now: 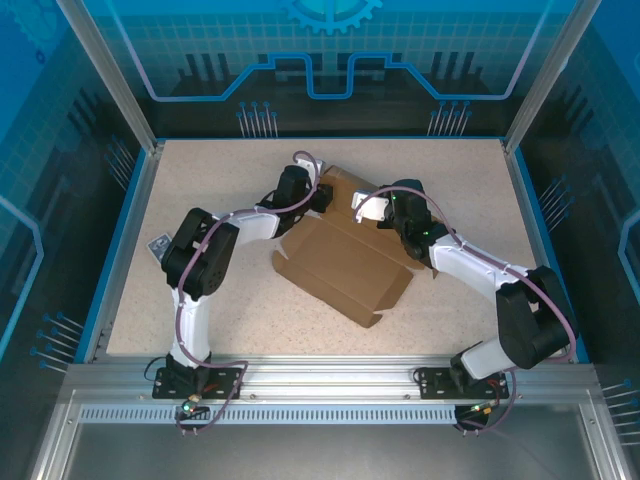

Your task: Fold the paper box

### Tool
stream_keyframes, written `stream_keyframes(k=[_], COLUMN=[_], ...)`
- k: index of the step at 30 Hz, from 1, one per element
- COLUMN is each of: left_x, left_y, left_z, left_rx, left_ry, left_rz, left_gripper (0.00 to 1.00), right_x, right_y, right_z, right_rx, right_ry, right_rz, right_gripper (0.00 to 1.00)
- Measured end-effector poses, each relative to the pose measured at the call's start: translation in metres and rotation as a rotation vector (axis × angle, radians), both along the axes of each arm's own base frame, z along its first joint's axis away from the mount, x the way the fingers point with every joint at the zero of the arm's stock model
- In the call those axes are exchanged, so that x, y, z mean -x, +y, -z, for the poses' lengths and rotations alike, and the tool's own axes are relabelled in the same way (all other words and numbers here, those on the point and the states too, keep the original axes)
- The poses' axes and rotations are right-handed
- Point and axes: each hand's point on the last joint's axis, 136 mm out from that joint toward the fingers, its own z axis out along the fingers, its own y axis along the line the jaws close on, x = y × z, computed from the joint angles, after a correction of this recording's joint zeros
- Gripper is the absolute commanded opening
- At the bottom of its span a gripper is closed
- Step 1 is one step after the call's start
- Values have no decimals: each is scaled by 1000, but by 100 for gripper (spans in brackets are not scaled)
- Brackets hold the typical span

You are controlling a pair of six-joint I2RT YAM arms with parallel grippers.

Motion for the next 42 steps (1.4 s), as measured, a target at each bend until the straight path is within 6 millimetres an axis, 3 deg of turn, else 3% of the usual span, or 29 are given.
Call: stream_keyframes(k=[20,36,42], left_x=[-1,3,12], left_y=[-1,6,14], left_z=[-1,3,20], left_rx=[-123,-70,-76], left_ry=[-40,-90,-50], left_rz=[-226,-148,-131], left_gripper=[19,40,49], right_x=[3,2,3], right_y=[4,3,2], right_z=[3,4,5], right_rx=[-43,-51,-52], right_ry=[-1,2,6], right_rz=[17,36,38], right_gripper=[3,3,3])
